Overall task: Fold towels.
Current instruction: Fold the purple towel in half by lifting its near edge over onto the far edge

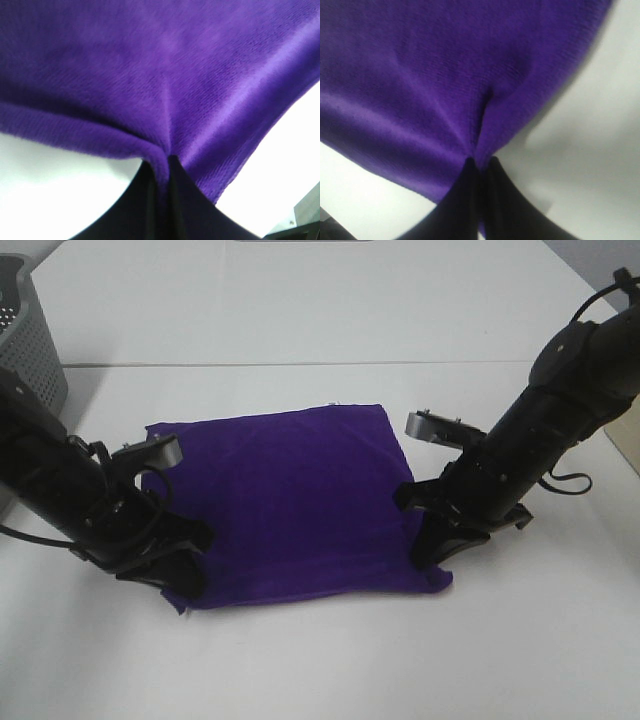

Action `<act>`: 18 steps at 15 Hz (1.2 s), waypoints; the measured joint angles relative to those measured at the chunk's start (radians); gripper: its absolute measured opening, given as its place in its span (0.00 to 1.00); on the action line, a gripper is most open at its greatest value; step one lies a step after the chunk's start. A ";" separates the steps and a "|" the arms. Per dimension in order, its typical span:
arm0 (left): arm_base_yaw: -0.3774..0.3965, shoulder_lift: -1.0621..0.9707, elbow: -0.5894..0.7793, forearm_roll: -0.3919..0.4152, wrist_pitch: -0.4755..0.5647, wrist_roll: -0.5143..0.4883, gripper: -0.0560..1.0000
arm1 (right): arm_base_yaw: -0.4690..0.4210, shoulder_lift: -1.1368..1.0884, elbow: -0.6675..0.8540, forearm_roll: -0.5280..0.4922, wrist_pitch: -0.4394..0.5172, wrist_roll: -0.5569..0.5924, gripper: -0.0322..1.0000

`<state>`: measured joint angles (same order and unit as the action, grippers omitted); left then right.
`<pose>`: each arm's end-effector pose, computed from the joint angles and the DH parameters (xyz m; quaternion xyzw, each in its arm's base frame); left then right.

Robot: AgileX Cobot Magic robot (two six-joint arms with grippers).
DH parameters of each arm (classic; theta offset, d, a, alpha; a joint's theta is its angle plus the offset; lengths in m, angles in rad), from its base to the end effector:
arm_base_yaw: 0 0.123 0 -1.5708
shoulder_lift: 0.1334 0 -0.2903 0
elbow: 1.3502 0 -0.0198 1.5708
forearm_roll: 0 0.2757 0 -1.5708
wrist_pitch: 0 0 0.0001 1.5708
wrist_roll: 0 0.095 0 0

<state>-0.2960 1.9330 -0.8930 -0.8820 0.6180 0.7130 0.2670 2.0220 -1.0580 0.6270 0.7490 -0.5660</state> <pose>0.3034 -0.1370 0.0818 0.1326 0.9598 -0.2420 0.0512 0.3333 0.1306 0.0789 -0.1729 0.9633 0.2053 0.0045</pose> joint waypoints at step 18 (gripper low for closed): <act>0.054 0.191 -0.515 0.070 -0.243 -0.015 0.05 | 0.000 0.291 -0.772 -0.156 -0.005 0.166 0.04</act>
<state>-0.2420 2.1240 -1.4080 -0.8120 0.3750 0.6980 0.2670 2.3130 -1.8300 0.4710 0.7440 -0.4000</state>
